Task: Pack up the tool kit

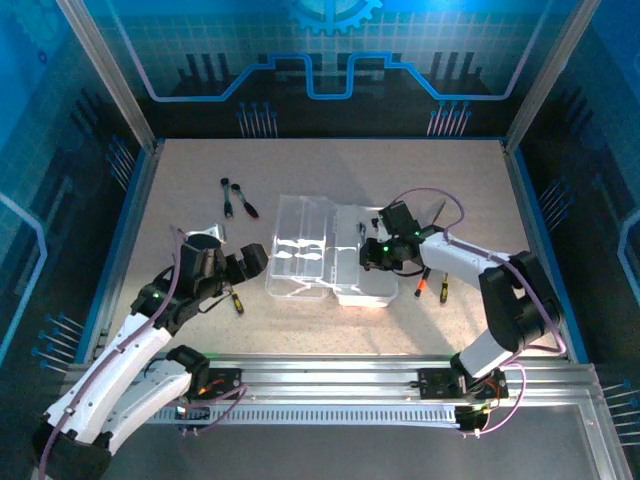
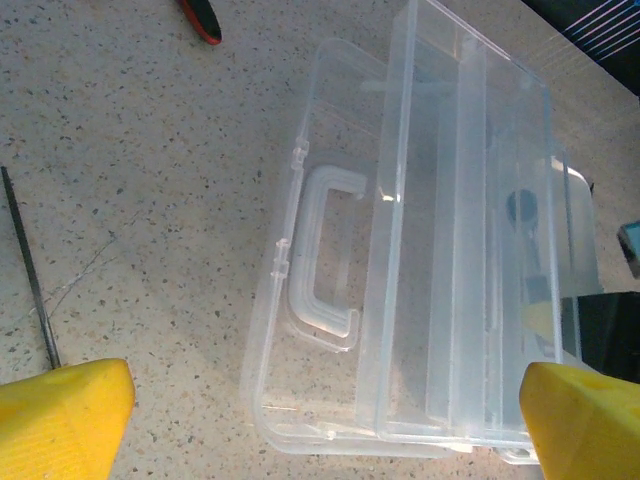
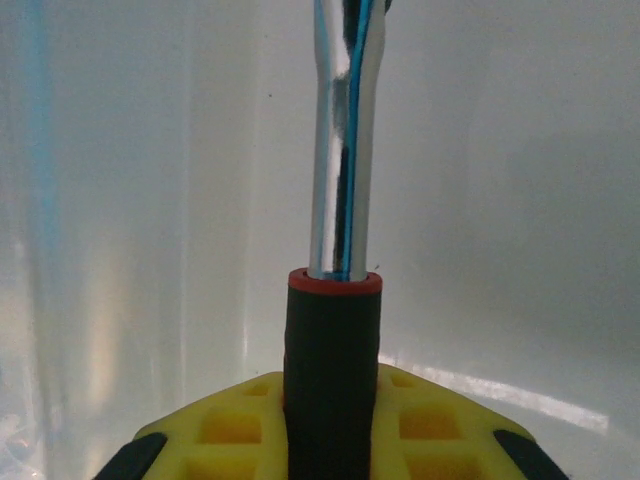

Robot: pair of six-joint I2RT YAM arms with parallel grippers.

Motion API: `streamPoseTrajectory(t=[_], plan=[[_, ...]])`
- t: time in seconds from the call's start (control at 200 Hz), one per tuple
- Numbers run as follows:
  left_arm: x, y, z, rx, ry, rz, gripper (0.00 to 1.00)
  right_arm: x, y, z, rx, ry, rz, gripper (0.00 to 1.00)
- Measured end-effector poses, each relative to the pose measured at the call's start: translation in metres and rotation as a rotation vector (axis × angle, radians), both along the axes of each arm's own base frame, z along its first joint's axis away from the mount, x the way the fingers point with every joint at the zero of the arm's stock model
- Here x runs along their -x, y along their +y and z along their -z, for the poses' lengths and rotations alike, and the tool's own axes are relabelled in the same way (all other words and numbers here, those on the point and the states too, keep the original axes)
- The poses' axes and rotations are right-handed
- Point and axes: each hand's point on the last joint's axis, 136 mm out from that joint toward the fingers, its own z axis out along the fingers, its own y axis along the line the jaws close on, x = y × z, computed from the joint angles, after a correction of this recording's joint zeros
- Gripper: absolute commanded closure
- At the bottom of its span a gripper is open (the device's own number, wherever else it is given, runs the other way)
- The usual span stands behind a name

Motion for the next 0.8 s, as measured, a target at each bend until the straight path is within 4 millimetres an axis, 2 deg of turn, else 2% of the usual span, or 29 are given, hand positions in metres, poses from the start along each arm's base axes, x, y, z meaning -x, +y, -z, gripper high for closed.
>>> streamPoseTrajectory(t=[0.14,0.385,0.535,0.615,0.69,0.8], plan=[[0.001,0.000,-0.002,0.003,0.000,0.003,0.01,0.000,0.002,0.009,0.000,0.028,0.000,0.81],[0.002,0.000,-0.001,0.000,0.007,0.003,0.01,0.000,0.008,0.013,-0.011,0.050,-0.026,0.61],[0.002,0.000,-0.004,0.001,0.004,0.003,0.01,0.000,0.008,0.012,-0.010,0.054,-0.023,0.59],[0.002,0.000,-0.007,0.003,-0.002,0.003,0.01,0.002,0.005,0.011,0.004,0.059,-0.020,0.62],[0.002,0.000,-0.007,0.004,-0.002,0.003,0.04,0.001,0.002,0.005,0.014,0.041,-0.014,0.72],[0.001,0.000,-0.006,0.006,0.003,0.000,0.09,-0.006,-0.003,-0.017,0.023,-0.033,0.005,0.89]])
